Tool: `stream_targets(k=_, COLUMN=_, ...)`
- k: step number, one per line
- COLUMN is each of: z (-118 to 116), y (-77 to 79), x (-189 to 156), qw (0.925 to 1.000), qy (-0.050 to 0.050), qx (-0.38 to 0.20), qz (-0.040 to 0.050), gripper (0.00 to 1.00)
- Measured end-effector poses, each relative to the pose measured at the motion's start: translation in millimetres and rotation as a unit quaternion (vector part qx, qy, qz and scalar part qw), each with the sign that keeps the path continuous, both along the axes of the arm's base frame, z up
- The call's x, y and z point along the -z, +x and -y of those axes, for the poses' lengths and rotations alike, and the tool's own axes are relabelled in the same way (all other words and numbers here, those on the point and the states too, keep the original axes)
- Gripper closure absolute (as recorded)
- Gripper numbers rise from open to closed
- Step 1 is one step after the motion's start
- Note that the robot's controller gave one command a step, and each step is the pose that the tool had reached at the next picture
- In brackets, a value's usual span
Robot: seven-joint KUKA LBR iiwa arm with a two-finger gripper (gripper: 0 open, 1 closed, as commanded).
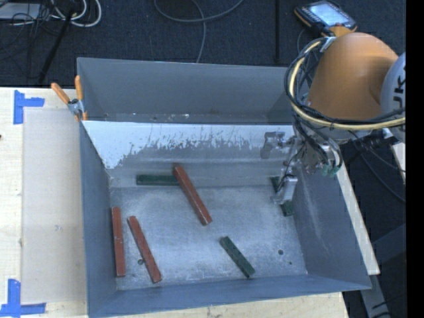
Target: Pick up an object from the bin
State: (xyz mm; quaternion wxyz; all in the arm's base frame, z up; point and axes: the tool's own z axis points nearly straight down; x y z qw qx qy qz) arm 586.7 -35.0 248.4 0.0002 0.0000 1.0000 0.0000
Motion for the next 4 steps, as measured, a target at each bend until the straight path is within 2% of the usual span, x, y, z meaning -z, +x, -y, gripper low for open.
stream_targets(k=1, z=0, y=0.0, x=0, qw=1.0000, qy=0.000, qx=0.000, qz=0.0000, gripper=0.00)
stream_targets(k=2, z=-4, y=-18.9, x=30, qw=0.9991, qy=0.000, qx=-0.043, qz=0.0020, gripper=0.00)
stream_targets(k=3, z=-4, y=-31.1, x=88, qw=0.9981, qy=0.000, qx=-0.062, qz=0.0017, gripper=0.00)
stream_targets(k=4, z=-10, y=-44.9, x=117, qw=1.0000, qy=0.000, qx=-0.001, qz=-0.0031, gripper=0.00)
